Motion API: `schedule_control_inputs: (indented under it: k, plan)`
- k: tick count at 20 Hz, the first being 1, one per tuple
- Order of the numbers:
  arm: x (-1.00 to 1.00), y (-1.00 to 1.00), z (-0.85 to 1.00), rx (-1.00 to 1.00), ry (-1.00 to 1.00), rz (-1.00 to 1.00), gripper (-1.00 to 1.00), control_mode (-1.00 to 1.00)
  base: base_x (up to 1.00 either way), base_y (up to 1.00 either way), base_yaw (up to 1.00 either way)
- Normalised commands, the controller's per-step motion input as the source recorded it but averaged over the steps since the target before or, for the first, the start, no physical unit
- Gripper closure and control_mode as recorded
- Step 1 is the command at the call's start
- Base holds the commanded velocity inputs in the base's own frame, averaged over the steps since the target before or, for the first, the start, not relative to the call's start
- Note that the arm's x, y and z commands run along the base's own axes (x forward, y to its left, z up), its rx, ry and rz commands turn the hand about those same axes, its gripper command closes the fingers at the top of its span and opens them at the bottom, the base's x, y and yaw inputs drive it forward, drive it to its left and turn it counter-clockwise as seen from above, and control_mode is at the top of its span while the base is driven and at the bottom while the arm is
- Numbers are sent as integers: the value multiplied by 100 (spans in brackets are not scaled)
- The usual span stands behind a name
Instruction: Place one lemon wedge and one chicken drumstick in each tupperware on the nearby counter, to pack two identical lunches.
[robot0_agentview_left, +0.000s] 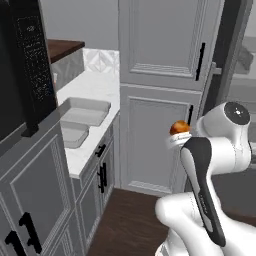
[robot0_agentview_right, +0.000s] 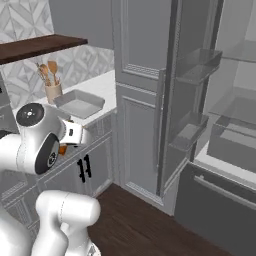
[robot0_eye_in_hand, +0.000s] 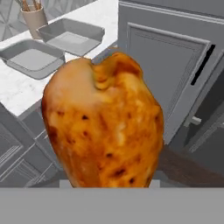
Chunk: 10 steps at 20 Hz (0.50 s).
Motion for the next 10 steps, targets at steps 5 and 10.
schedule_control_inputs:
  k: [5,10]
  plan:
    - [0,0,0,0,0,0,100,100,100,0,19]
    - [0,0,0,0,0,0,100,100,100,12,15]
